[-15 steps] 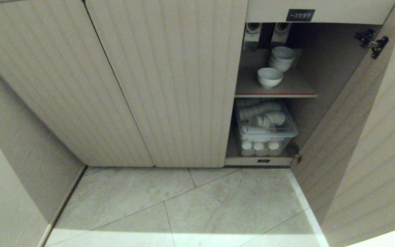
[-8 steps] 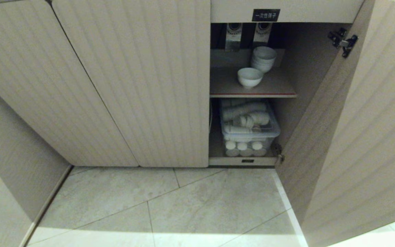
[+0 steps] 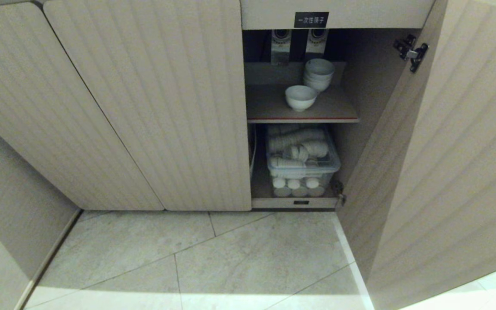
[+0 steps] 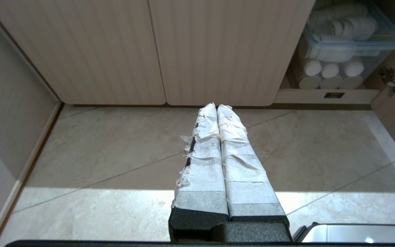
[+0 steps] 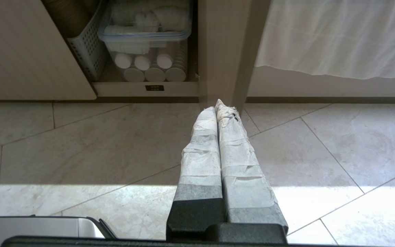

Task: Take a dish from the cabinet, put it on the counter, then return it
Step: Close the cabinet door

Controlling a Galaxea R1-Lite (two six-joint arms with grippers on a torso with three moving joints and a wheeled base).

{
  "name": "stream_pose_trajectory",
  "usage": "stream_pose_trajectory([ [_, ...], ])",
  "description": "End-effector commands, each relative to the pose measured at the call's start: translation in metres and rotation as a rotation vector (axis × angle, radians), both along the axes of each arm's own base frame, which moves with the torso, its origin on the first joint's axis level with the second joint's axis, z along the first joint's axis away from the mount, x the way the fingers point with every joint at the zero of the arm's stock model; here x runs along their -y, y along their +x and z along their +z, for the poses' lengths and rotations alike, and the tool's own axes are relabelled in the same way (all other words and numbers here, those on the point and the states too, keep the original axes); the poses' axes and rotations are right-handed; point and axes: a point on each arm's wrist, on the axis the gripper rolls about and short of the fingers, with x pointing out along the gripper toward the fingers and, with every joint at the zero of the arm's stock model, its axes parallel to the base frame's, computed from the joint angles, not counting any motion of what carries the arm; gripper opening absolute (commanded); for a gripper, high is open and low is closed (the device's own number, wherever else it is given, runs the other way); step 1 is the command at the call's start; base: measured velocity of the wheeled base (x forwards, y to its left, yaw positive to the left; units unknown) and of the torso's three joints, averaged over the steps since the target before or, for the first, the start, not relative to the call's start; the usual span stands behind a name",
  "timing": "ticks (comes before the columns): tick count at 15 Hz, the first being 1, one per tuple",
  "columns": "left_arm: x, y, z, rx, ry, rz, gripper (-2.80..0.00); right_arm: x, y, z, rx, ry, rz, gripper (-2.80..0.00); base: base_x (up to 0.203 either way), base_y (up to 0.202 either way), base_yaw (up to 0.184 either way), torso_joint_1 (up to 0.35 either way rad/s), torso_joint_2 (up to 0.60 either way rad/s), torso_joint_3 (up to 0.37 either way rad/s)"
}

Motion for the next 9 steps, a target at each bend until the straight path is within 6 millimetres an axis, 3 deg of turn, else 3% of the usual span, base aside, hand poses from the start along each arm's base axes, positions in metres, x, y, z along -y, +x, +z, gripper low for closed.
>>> stream_pose_trajectory([
  [1,0.0,0.0,-0.0001,-0.001,-0.001,0.0,-2.8,0.0,0.0001,0.0001,-0.001,-0.001,0.0,-2.8,0.0,0.0,0.0,0.0,0.0,0.0],
  [9,0.0,0.0,-0.0001,-0.001,-0.001,0.0,-2.8,0.0,0.0001,0.0001,-0.001,-0.001,0.0,-2.8,0.0,0.0,0.0,0.0,0.0,0.0],
])
